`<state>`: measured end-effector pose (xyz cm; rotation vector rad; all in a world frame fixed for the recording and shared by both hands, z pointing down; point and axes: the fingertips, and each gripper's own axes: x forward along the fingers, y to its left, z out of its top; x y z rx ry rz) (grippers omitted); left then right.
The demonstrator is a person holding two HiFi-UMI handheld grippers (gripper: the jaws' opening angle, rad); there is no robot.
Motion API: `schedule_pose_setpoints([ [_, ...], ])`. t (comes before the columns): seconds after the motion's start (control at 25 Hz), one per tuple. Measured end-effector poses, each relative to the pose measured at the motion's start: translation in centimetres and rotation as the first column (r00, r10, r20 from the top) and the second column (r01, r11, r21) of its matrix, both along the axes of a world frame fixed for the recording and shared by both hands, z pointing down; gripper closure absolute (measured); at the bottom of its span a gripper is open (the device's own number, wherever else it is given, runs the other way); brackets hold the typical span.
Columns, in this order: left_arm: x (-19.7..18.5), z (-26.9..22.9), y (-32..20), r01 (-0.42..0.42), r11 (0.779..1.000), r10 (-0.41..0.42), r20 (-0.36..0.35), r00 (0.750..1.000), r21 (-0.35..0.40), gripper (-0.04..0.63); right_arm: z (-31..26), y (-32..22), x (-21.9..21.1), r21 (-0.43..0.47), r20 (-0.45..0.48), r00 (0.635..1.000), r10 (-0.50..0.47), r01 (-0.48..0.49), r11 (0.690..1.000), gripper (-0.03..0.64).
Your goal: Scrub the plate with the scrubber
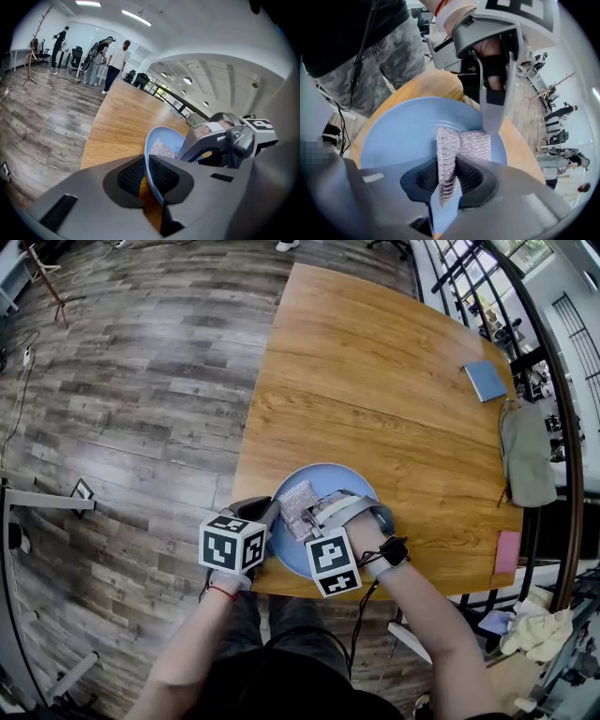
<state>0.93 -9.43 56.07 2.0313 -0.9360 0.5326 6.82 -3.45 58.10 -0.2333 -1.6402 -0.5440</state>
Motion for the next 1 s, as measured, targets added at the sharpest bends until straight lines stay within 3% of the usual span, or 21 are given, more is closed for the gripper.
schedule_pose_setpoints([
  [0.2, -1.1, 0.1, -0.2, 0.023, 1.000, -0.022, 0.008, 1.000, -0.008, 0.578, 0.1, -3.4, -0.5, 0.178, 0.033, 0.998, 0.051, -0.056, 0.983, 0.531],
  [0.36, -1.9, -0.1, 0.0, 0.055, 0.998, -0.055, 0.028, 0.998, 0.006, 0.561, -0.3, -5.1, -0.7, 0.172, 0.127, 0.964, 0.232, -0.252, 0.952, 0.531],
  [0.48, -2.0, -0.1, 0.2, 0.081, 0.997, -0.082, 0.051, 0.995, 0.017, 0.557, -0.4, -5.9, -0.5, 0.182, 0.144, 0.941, 0.306, -0.329, 0.927, 0.531],
  [0.68, -1.9, 0.0, 0.8, 0.091, 0.996, -0.091, 0.063, 0.994, 0.013, 0.548, -0.2, -7.3, 1.6, 0.203, 0.159, 0.882, 0.444, -0.470, 0.859, 0.531],
  [0.88, -2.1, 0.1, 0.7, 0.097, 0.995, -0.098, 0.067, 0.993, 0.016, 0.548, -0.1, -8.0, 6.4, 0.250, 0.108, 0.810, 0.576, -0.583, 0.773, 0.530],
  [1.0, -2.2, 0.0, 0.8, 0.102, 0.995, -0.103, 0.067, 0.992, 0.020, 0.549, -0.2, -7.4, 8.4, 0.215, 0.109, 0.766, 0.633, -0.640, 0.738, 0.529],
])
